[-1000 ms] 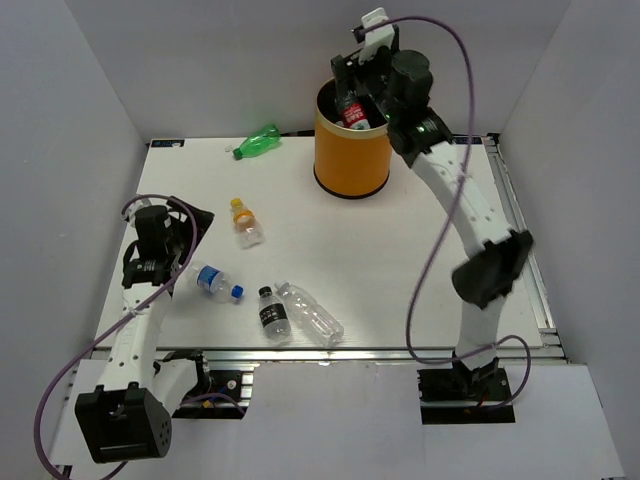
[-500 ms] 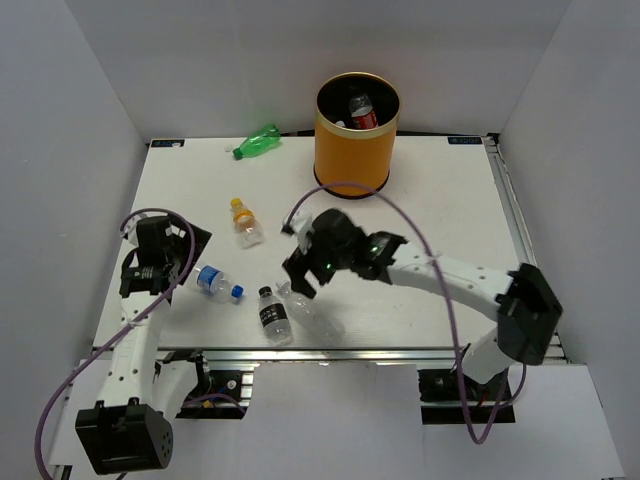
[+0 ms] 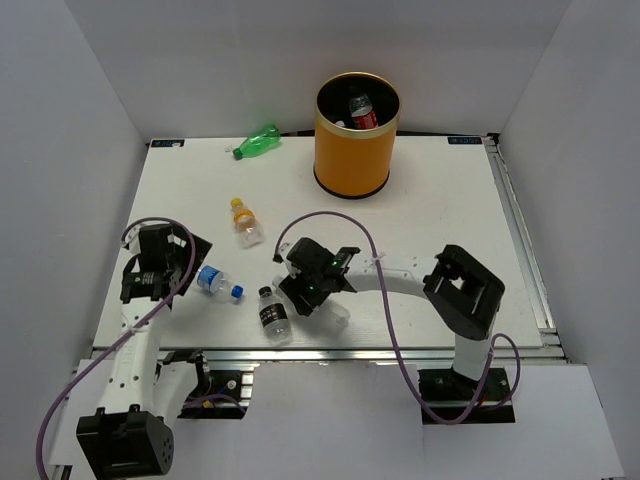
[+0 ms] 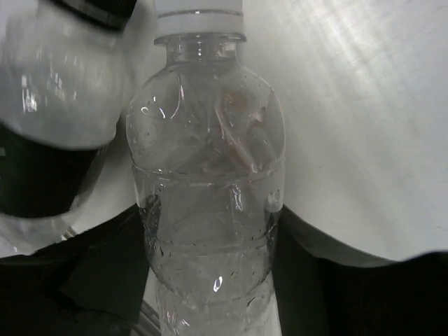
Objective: Put the plastic bottles in the bin
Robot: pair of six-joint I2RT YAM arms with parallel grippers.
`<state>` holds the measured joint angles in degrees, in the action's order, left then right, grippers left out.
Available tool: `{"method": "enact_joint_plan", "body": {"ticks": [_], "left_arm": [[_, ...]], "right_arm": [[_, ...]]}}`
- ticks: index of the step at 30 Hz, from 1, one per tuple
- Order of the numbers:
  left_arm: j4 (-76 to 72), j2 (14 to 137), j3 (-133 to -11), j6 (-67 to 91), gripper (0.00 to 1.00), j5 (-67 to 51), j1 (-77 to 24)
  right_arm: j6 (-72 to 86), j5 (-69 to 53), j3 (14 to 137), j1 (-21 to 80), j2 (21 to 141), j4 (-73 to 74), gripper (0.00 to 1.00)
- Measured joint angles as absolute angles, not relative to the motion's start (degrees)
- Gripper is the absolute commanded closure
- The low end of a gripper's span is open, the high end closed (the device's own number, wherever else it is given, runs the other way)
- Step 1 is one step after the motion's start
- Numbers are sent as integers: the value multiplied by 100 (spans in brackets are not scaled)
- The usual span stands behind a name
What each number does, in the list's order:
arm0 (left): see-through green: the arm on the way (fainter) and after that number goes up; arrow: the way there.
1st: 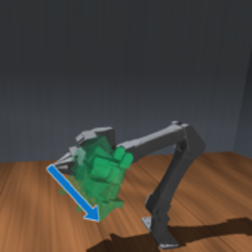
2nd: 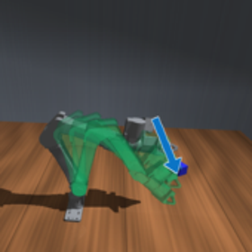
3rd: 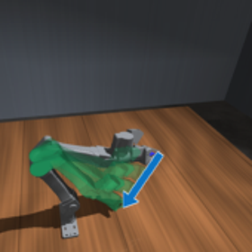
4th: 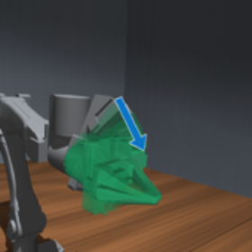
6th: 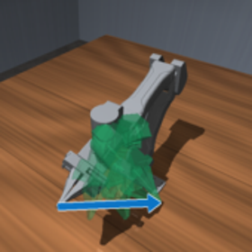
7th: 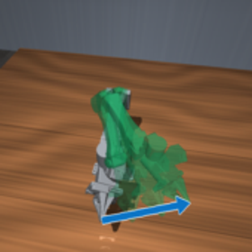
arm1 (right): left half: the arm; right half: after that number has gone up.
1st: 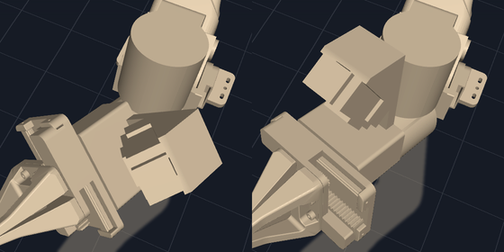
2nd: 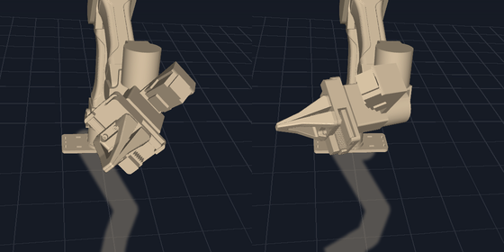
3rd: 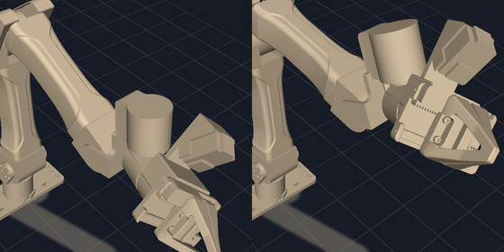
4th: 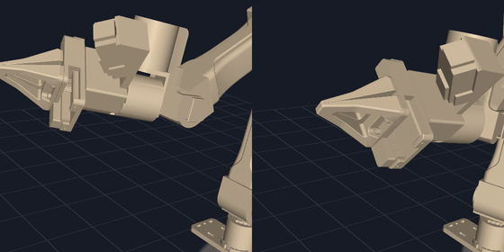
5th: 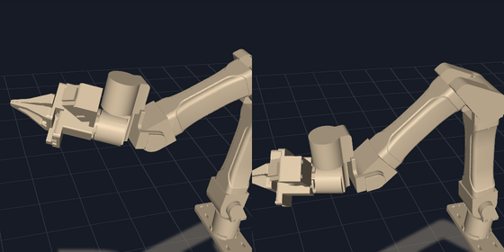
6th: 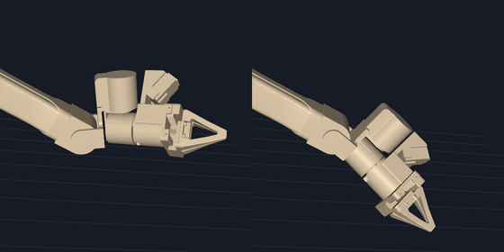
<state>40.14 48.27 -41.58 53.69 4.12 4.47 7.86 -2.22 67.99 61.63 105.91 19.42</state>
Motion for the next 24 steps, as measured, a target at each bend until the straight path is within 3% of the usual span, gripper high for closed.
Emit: {"method": "enact_joint_plan", "body": {"ticks": [2,3,8,11,13,18,21,24], "left_arm": [[4014,4880,-4152,5369,2,414,447],[4016,4904,-4150,5369,2,414,447],[4080,5098,-4150,5369,2,473,447],[4165,5212,-4152,5365,2,495,447],[4189,5253,-4152,5356,2,495,447],[4200,5319,-4211,5339,2,502,447],[4204,5417,-4224,5345,2,534,447],[4209,5557,-4224,5363,2,572,447]], "right_arm": [[921,117,7000,6152,10619,1929,77],[974,257,7078,6139,10624,1931,78],[1037,661,7614,5666,10527,2091,75],[930,644,8451,5030,10495,2069,67],[770,628,9129,4554,10460,1914,67],[495,554,10532,3509,10429,910,67],[473,499,11238,3024,10621,139,51],[425,493,11883,2648,11153,-1028,52]]}}
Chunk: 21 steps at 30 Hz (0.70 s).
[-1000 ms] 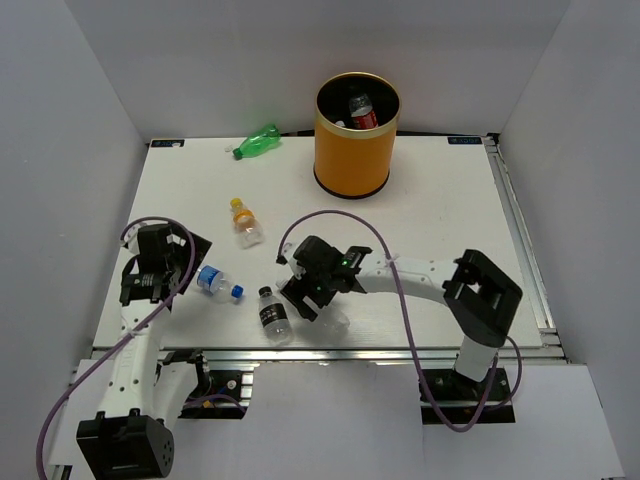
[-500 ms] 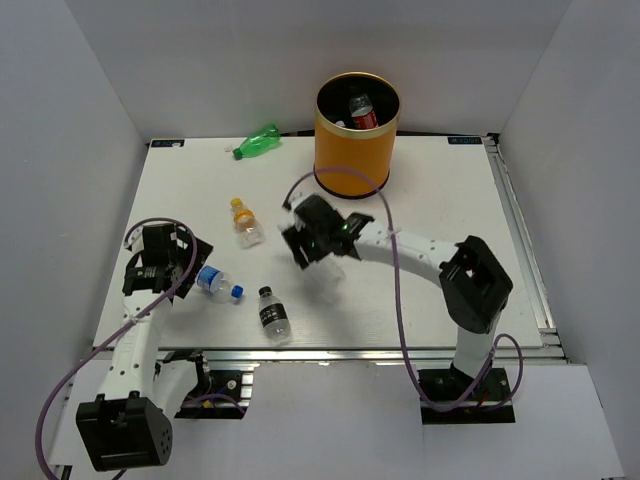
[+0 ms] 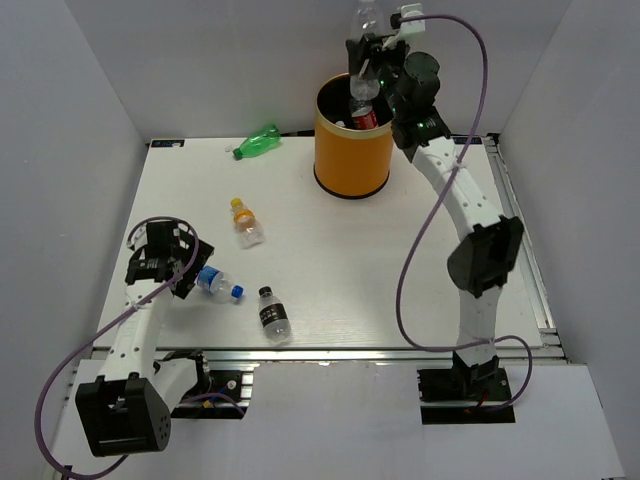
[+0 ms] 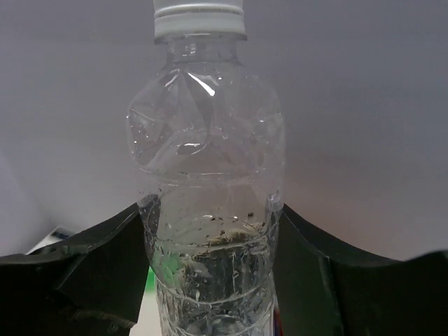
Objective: Put the plastic bottles in the bin
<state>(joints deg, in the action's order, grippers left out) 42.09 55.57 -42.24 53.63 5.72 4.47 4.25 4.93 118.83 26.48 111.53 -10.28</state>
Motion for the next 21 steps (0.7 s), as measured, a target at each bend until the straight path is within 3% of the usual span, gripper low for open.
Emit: {"method": "enact_joint_plan", "body": {"ticks": [2,5,8,11,14,21], "left_arm": [[4200,5655,-4224,5374,2,602,447],[4154,5819,-4224,5365,2,615,447],[4128,6069,-4257,5345,2,609,447],[4136,6287,-4331,5345,2,609,447],[4136,6344,-4342,5345,2,591,447],[4278,6007,-4403,5321,2,569,447]], "right_arm": [[384,515,12643,2473,11867,-1629,50],[451,408,13944,2303,13137,-2220,11],[534,276,13771,2206,13622,-2471,11],[585,237,12831,2187,13531,-2556,11],[589,193,12672,2193,13489,-2314,10],[410,-322,12420,2342,12044,-1638,11]]}}
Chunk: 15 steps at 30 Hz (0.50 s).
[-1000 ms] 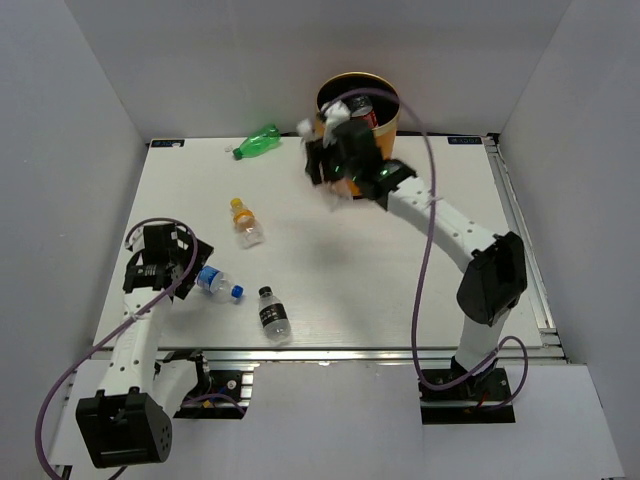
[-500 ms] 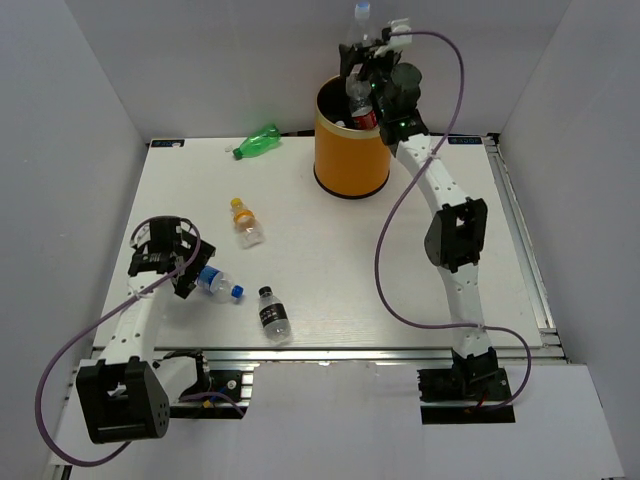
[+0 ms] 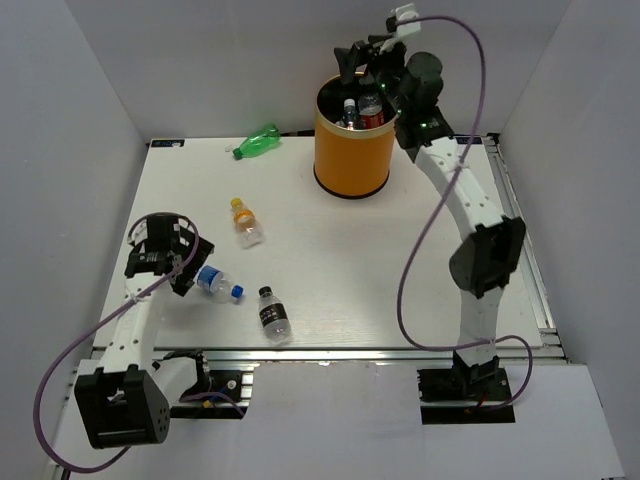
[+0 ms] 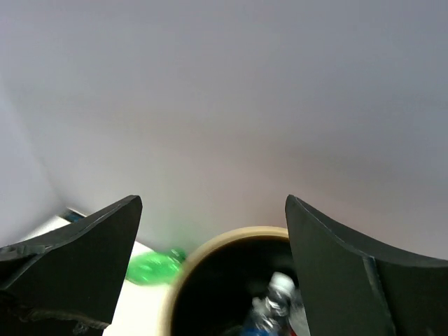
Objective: Put the plastic bottles in the bin
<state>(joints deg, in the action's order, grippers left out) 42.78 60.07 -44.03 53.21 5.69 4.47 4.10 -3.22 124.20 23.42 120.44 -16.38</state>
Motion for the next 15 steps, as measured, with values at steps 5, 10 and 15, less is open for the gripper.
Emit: {"method": "enact_joint_plan", "body": {"ticks": [5,10,15], "left_arm": [[4512,5452,-4613,5299,2,720,447],[4674,4880,-4619,5295,2,742,447],[4827,4794,-4619,5258,2,731,447]], "right_arm": [[60,-633,11590,2947,10173,-1214,11],[10,-532,9695,4235,8519,-786,11],[497,-268,8294,5465,8597,-294,11]]}}
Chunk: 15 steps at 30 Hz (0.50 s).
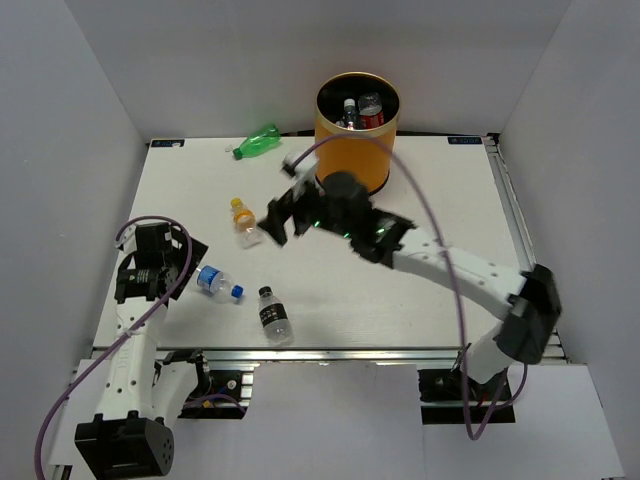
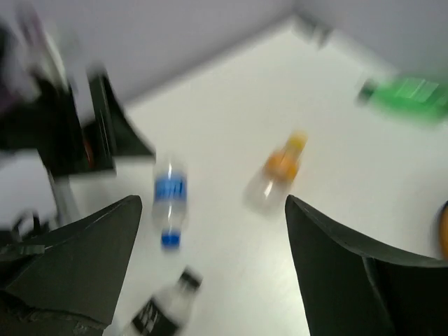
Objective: Put the plastic bottles in the bin
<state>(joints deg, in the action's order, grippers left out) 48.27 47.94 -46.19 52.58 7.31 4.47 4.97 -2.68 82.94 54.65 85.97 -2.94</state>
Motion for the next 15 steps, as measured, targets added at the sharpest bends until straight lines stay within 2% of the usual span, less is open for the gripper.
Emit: {"method": "enact_joint_plan", "body": {"ticks": [7,12,15], "left_arm": [[4947,4821,-4615,5236,2,672,447],[4932,4821,-4554,5234,2,633,447],[4901,4821,-4475,5238,2,613,447]], "right_arm": [[1225,679,7697,6796,10453,607,11],[1739,1302,7690,7317,11037,681,11],[1938,1531,7601,7321,11194,683,19]]}}
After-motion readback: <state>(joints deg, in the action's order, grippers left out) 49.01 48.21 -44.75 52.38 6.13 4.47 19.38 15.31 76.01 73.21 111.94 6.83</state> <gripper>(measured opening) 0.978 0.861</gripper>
